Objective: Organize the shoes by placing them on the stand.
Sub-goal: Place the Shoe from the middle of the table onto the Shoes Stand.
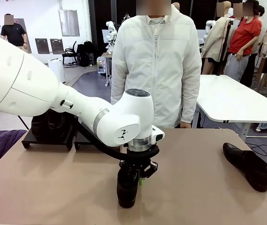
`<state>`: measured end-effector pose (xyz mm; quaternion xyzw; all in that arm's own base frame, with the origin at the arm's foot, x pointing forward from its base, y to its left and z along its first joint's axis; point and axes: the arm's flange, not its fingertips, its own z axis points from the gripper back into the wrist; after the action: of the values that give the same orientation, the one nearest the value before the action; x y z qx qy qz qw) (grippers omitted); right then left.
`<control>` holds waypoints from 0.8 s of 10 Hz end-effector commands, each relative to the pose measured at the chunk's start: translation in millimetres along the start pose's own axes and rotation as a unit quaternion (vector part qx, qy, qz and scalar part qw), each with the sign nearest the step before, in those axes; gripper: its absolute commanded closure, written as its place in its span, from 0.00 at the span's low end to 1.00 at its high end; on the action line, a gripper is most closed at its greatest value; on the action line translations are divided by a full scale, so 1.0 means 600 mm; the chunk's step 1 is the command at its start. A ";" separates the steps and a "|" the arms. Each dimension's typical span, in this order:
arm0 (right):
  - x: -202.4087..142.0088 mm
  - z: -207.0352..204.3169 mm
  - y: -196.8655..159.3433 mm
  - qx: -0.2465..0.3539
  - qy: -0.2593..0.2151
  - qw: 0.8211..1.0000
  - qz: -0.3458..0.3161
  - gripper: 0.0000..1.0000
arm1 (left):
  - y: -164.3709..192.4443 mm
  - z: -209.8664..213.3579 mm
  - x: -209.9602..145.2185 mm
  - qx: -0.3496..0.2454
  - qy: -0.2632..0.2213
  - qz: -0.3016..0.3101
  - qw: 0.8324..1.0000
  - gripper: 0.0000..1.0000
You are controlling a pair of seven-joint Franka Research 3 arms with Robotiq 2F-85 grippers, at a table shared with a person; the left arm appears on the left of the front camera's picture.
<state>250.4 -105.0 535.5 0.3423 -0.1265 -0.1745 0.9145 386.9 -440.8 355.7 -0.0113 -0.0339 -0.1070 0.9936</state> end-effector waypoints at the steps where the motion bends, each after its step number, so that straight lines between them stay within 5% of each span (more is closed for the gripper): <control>1: 0.003 0.005 0.000 0.014 0.001 1.000 0.011 0.00 | -0.004 0.006 0.004 0.021 -0.007 0.012 1.000 1.00; 5: 0.003 0.005 0.000 0.014 0.001 1.000 0.011 0.00 | 0.027 0.097 -0.010 0.013 -0.060 -0.029 0.998 1.00; 8: 0.003 0.005 0.000 0.014 0.001 1.000 0.011 0.00 | 0.111 0.209 -0.046 0.014 -0.193 -0.031 0.981 1.00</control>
<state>250.5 -105.0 535.3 0.3424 -0.1262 -0.1744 0.9146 378.9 -399.6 472.2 -0.0142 -0.1616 -0.1282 0.9784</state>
